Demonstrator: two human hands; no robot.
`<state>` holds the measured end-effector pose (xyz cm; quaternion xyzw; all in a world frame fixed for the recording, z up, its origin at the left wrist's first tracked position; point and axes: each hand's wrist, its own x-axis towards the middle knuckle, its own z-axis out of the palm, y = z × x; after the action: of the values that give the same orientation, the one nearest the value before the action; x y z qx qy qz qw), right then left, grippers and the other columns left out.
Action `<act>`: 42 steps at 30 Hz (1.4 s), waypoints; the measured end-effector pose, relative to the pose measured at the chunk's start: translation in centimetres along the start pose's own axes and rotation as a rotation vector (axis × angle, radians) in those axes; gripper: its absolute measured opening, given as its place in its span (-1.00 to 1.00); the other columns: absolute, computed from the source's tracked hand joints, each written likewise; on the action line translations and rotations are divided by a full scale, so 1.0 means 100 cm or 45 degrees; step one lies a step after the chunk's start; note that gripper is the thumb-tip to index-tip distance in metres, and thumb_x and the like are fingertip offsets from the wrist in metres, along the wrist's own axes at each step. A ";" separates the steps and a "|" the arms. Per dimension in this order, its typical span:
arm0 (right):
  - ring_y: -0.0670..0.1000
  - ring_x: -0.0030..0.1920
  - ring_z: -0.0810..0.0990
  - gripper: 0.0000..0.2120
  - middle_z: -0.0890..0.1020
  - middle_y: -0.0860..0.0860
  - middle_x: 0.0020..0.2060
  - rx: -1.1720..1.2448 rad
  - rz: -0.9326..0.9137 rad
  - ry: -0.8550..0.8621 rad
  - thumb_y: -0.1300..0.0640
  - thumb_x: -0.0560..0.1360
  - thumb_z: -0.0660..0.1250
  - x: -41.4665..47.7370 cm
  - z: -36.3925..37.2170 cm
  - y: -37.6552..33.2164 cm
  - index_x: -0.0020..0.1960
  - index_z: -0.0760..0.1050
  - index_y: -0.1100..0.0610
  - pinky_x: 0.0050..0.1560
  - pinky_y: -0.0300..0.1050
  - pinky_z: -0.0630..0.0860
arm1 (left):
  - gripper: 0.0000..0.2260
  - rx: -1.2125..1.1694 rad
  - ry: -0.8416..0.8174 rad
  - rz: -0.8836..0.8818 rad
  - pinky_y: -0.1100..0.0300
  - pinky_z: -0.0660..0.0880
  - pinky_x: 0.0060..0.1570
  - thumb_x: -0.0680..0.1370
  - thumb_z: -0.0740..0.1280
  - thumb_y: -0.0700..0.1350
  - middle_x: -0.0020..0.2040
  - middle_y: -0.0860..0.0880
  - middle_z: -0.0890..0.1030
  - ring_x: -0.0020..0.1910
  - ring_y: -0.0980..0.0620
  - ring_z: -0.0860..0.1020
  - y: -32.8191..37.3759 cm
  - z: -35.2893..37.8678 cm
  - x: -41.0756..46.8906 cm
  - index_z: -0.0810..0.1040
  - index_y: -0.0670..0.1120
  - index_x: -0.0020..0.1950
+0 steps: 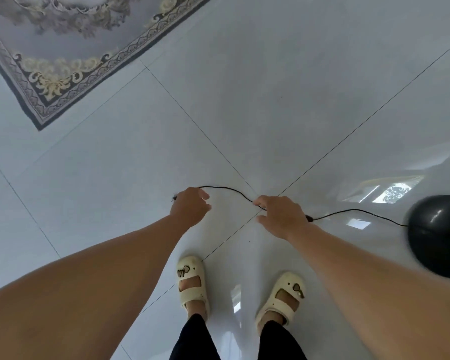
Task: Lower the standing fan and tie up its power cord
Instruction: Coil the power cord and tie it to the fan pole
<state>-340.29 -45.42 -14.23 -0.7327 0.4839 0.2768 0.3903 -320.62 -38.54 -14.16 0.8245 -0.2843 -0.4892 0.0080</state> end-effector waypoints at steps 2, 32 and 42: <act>0.08 0.37 0.40 -0.58 0.52 -0.03 0.33 -0.021 -0.005 -0.022 0.03 0.58 0.25 0.030 0.025 -0.012 0.43 0.35 -0.06 0.35 0.04 0.33 | -0.71 0.028 0.001 -0.003 -0.01 0.47 0.26 0.54 0.38 -0.16 0.17 -0.18 0.62 0.23 -0.11 0.54 -0.029 0.006 0.030 0.56 -0.12 0.27; 0.13 0.26 0.39 -0.42 0.28 0.09 0.37 -0.185 -0.195 0.189 0.27 0.51 0.33 0.269 0.213 -0.034 0.47 0.22 0.12 0.20 -0.01 0.49 | -0.89 0.324 0.268 0.092 0.02 0.41 -0.11 0.56 0.27 -0.27 0.10 -0.17 0.45 -0.02 -0.24 0.52 -0.177 0.133 0.272 0.48 -0.20 0.08; 0.16 0.18 0.51 -0.67 0.45 0.13 0.21 -0.161 -0.067 0.068 0.25 0.56 0.24 0.230 0.191 -0.024 0.31 0.40 0.17 0.15 0.01 0.50 | -0.95 -0.008 0.207 0.302 0.08 0.41 -0.28 0.55 0.27 -0.24 -0.10 -0.06 0.55 -0.16 -0.12 0.52 -0.151 0.123 0.223 0.46 -0.11 -0.10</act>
<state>-329.90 -40.16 -41.85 -0.7756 0.4561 0.2769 0.3373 -315.62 -33.27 -42.88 0.8219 -0.3768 -0.4174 0.0914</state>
